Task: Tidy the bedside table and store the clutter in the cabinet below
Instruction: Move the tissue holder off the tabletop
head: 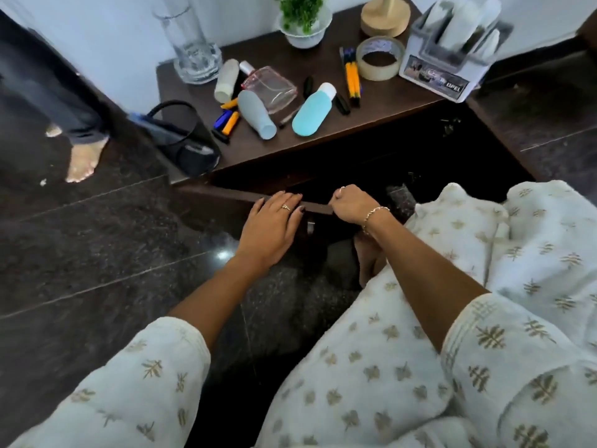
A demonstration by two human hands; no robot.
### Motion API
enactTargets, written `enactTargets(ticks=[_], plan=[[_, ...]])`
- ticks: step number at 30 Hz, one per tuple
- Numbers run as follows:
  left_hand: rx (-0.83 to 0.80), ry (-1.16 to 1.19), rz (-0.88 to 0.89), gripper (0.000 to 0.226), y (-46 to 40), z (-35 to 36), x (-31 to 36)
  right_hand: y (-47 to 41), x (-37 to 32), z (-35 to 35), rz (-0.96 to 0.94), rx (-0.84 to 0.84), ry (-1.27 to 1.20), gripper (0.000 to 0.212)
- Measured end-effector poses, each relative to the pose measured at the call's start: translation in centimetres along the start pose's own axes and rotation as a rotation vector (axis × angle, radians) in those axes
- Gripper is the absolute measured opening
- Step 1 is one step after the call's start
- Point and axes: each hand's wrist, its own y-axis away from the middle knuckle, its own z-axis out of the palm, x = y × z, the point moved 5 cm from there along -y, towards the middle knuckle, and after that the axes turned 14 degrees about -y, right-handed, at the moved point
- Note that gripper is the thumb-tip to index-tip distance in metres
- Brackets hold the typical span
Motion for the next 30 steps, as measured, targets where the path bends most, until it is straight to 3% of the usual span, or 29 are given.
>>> enactTargets(ticks=[3, 4, 6, 9, 11, 18, 22, 26, 30], plan=[[-0.057, -0.017, -0.085, 0.051, 3.6, 0.0, -2.3, 3.4, 0.1, 2.9, 0.04, -0.14, 0.213, 0.032], [-0.092, -0.035, -0.134, 0.054, 4.7, 0.1, -3.4, 4.3, 0.2, 3.6, 0.1, -0.169, 0.18, 0.026], [-0.171, -0.072, -0.187, 0.06, 7.0, 0.2, -5.4, 5.8, 0.0, 5.6, 0.019, -0.244, 0.271, 0.009], [-0.27, -0.068, -0.129, 0.067, 9.4, 0.0, -7.4, 7.7, -0.3, 10.3, -0.056, -0.452, 0.444, 0.021], [-0.327, -0.061, -0.082, 0.073, 10.7, -0.3, -8.7, 9.3, -0.9, 13.3, -0.085, -0.544, 0.341, 0.008], [-0.473, -0.3, 0.012, 0.081, 14.1, -1.5, -15.2, 13.4, -3.5, 22.4, -0.055, -0.736, 0.031, 0.048], [-0.508, -0.39, 0.026, 0.082, 14.3, -1.7, -16.8, 13.8, -4.2, 25.7, -0.073, -0.753, 0.004, 0.048], [-0.518, -0.384, 0.032, 0.084, 14.2, -1.7, -16.7, 13.5, -4.1, 25.2, -0.061, -0.732, 0.016, 0.059], [-0.542, -0.397, 0.03, 0.089, 13.6, -1.9, -16.7, 13.3, -4.7, 24.8, -0.085, -0.727, 0.047, 0.056]])
